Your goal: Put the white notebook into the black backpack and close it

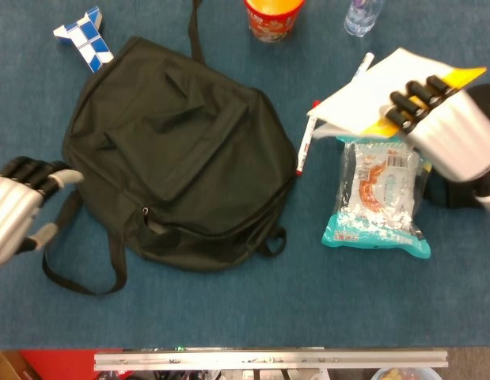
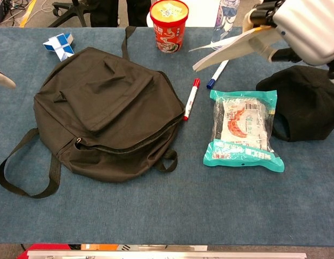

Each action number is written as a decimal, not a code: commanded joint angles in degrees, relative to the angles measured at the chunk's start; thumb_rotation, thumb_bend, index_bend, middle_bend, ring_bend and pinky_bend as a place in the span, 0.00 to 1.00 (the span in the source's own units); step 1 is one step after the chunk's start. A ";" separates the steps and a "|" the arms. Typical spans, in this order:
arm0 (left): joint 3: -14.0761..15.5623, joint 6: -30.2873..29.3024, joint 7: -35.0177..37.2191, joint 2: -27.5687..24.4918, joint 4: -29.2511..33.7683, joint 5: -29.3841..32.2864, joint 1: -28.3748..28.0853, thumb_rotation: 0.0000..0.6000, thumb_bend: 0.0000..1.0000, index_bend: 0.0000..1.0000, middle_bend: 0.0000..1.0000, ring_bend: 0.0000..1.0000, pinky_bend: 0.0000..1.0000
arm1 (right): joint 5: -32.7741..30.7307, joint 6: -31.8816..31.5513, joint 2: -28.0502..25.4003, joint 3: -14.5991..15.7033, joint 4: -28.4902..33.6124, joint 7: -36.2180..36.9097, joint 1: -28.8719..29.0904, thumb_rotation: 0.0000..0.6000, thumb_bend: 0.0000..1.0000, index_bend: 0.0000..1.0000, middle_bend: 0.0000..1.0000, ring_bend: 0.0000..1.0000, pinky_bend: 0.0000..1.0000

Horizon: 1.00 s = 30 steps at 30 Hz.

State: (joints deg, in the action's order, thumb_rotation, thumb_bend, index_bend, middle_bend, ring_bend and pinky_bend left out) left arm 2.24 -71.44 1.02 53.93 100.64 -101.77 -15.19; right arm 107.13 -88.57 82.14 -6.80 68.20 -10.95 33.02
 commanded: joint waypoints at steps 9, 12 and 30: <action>0.72 8.58 -1.71 5.74 1.64 -3.22 -7.29 1.00 0.20 0.25 0.24 0.26 0.23 | -3.03 -1.61 -6.77 -1.74 4.14 -0.80 -1.70 1.00 0.51 0.86 0.66 0.52 0.63; 0.37 10.54 -2.47 7.92 1.59 -2.70 -8.93 1.00 0.20 0.24 0.24 0.26 0.23 | -3.44 -1.78 -7.37 -1.81 4.51 -0.79 -2.01 1.00 0.51 0.87 0.66 0.52 0.63; -2.04 21.87 -16.13 19.23 1.13 9.67 -15.09 1.00 0.19 0.08 0.16 0.22 0.24 | -4.52 -2.45 -7.40 -1.43 2.40 1.42 -2.84 1.00 0.51 0.86 0.66 0.52 0.63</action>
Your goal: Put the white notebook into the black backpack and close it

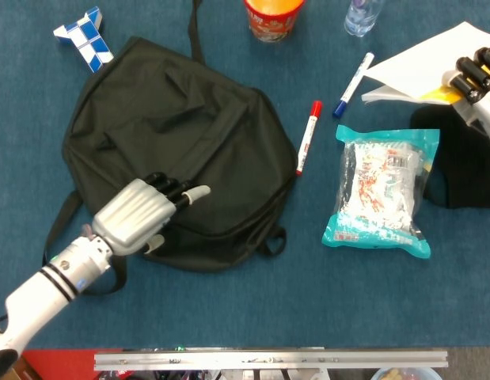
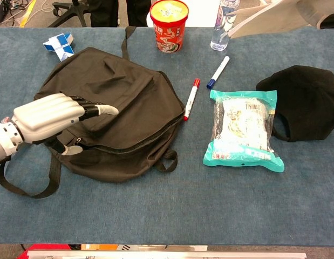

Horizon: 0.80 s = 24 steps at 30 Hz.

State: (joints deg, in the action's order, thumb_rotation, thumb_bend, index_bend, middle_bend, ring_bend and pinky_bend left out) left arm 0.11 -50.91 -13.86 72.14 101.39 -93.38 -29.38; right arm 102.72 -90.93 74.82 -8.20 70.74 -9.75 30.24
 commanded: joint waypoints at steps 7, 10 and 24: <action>-0.01 2.95 -4.76 5.03 0.61 5.55 -2.04 1.00 0.17 0.05 0.14 0.19 0.24 | -0.47 -0.44 -0.43 0.15 -0.64 1.08 -0.50 1.00 0.51 0.87 0.66 0.52 0.63; -0.42 3.13 -6.23 6.97 0.21 7.42 -2.58 1.00 0.17 0.04 0.13 0.19 0.24 | -0.48 -0.69 -0.70 0.21 -0.69 1.41 -0.66 1.00 0.51 0.87 0.66 0.52 0.63; -3.02 4.00 -8.55 14.69 -2.52 18.51 -5.34 1.00 0.17 0.03 0.12 0.19 0.24 | -0.90 -1.66 -1.22 0.30 -1.13 2.73 -1.46 1.00 0.51 0.87 0.67 0.52 0.63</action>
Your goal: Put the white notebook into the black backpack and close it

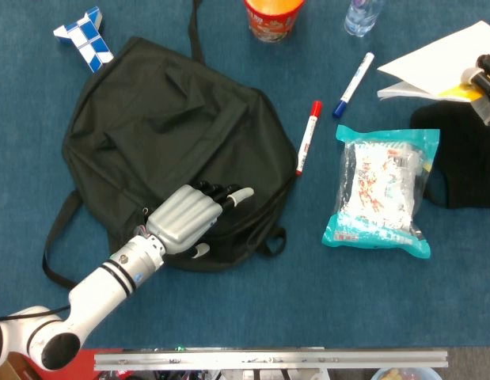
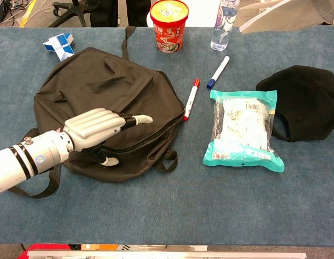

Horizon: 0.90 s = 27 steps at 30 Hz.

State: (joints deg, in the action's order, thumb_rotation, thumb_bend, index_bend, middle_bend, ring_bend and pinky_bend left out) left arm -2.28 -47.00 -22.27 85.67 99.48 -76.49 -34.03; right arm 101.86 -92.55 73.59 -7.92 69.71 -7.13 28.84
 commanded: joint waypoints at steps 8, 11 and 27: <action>-2.19 -3.29 -0.29 5.64 -3.47 5.29 -0.99 1.00 0.18 0.15 0.20 0.25 0.32 | 0.01 -0.30 -0.06 0.13 -0.26 0.81 -0.20 1.00 0.51 0.87 0.67 0.53 0.63; -2.92 -4.42 0.74 7.21 -4.70 6.79 -0.94 1.00 0.18 0.23 0.26 0.32 0.40 | 0.03 -0.46 -0.08 0.10 -0.27 1.02 -0.23 1.00 0.51 0.87 0.67 0.53 0.63; -4.77 -11.04 5.89 10.53 -8.09 6.41 0.01 1.00 0.38 0.74 0.85 0.78 0.95 | -0.14 -1.06 -0.43 0.18 0.38 2.59 -0.70 1.00 0.51 0.88 0.67 0.53 0.64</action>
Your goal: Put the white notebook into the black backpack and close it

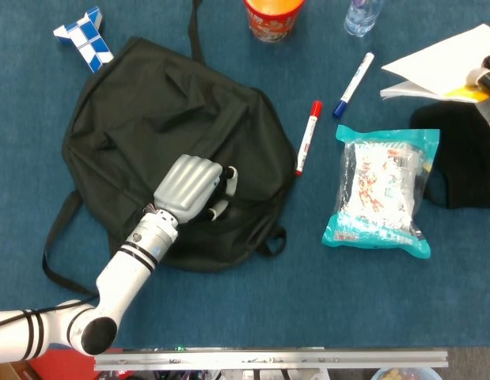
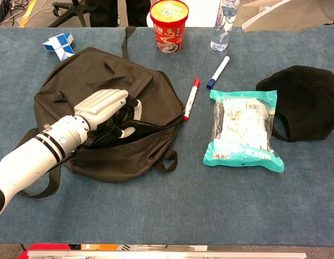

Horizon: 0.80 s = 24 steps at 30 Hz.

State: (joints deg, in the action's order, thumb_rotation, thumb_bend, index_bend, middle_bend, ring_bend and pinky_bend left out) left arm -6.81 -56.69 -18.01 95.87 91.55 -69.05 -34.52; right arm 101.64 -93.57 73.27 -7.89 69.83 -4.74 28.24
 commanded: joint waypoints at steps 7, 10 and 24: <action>-2.41 -7.06 12.26 0.29 0.05 -5.78 2.47 1.00 0.38 0.77 0.89 0.82 1.00 | 1.81 -1.39 -0.83 1.19 1.58 0.98 -0.77 1.00 0.51 0.88 0.68 0.54 0.64; -3.98 -7.96 16.11 -0.86 1.47 -5.57 2.92 1.00 0.38 0.77 0.89 0.82 1.00 | 3.72 -2.44 -1.18 2.01 2.25 1.29 -0.95 1.00 0.51 0.88 0.68 0.54 0.65; -10.89 -4.10 23.52 -11.65 15.23 4.44 2.94 1.00 0.38 0.75 0.86 0.81 1.00 | 14.33 -2.73 0.71 6.80 3.97 -0.34 0.41 1.00 0.51 0.89 0.69 0.56 0.66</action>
State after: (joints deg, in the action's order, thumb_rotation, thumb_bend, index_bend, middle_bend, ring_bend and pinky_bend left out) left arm -16.90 -61.34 4.82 85.19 105.79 -65.53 -31.51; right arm 115.22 -96.77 73.38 -1.66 73.75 -4.68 28.25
